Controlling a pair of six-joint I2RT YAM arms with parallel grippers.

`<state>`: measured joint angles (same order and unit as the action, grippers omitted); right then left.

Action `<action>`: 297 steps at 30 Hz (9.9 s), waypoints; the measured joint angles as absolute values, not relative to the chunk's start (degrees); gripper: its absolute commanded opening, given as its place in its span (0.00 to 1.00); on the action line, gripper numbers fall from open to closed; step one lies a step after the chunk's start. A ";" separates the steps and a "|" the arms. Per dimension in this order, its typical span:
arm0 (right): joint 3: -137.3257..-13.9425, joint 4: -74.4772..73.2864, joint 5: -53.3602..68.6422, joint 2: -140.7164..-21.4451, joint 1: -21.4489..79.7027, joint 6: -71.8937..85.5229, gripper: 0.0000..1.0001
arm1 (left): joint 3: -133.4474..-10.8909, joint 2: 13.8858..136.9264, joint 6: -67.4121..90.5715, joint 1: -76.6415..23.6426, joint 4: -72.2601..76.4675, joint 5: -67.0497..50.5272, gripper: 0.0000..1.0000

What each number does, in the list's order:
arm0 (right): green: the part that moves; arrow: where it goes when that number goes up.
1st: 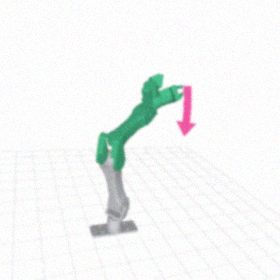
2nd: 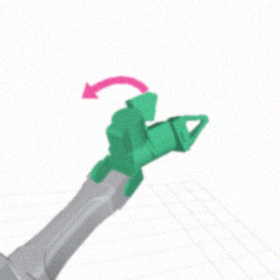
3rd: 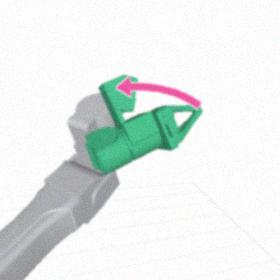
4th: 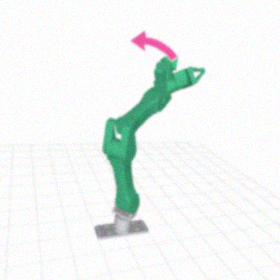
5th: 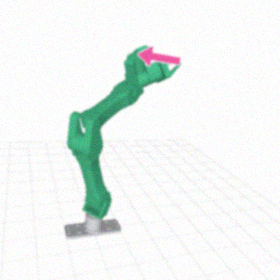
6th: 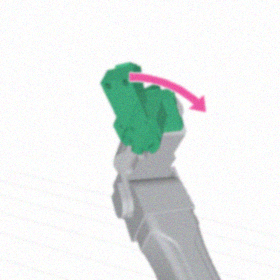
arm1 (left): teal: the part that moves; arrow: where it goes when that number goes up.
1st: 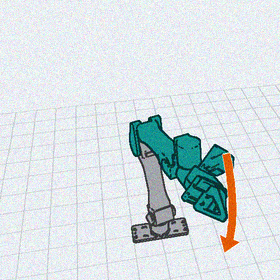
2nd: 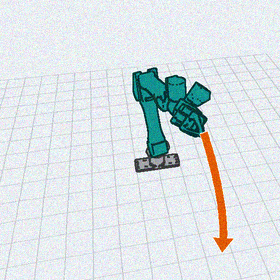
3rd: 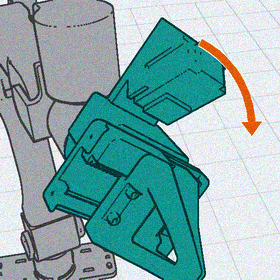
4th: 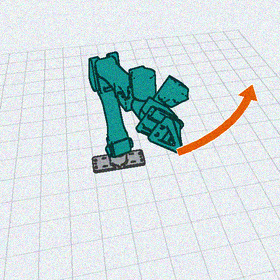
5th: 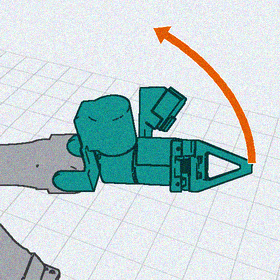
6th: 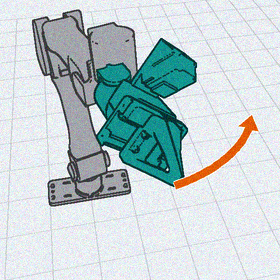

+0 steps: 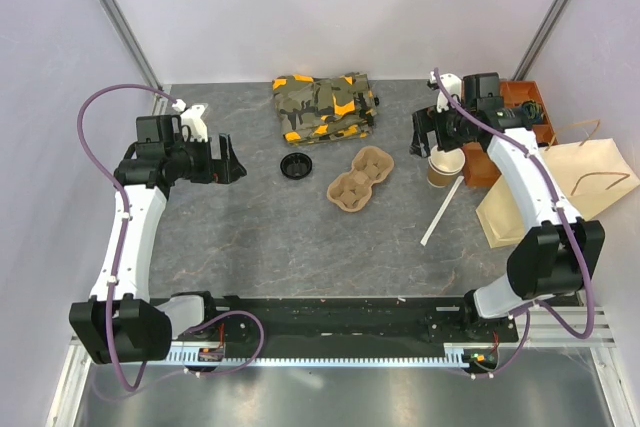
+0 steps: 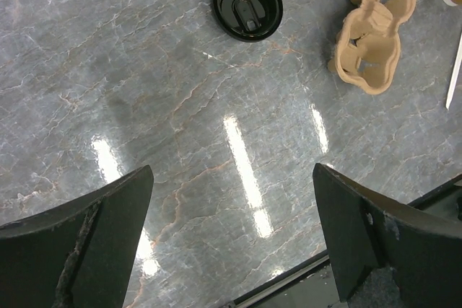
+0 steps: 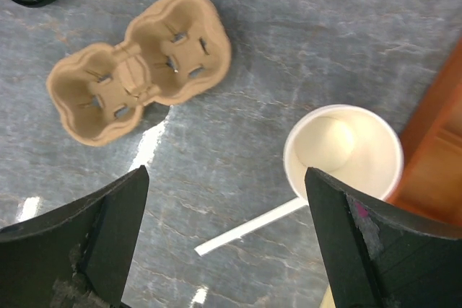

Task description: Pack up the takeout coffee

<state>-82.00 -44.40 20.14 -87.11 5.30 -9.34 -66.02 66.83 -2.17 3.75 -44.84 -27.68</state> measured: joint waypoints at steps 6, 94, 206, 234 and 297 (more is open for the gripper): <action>-87.74 -48.53 15.35 -89.27 5.32 -11.90 0.98 | -66.02 66.81 -2.20 3.75 -44.82 -28.53 1.00; -119.74 -75.50 16.82 -118.15 -7.05 -20.14 0.00 | -65.93 66.06 -5.23 3.75 -39.07 -49.65 1.00; -117.16 -62.39 26.61 -111.37 24.05 -13.04 0.98 | -66.48 70.67 -16.75 4.05 -40.60 -47.20 1.00; -103.26 -38.57 32.86 -98.56 17.12 -3.77 0.98 | -73.30 104.66 -88.36 -13.32 -40.07 -35.75 0.74; -77.12 -28.67 38.79 -59.18 21.93 -28.12 0.97 | -79.07 78.63 -7.64 -22.92 -42.68 -82.76 0.02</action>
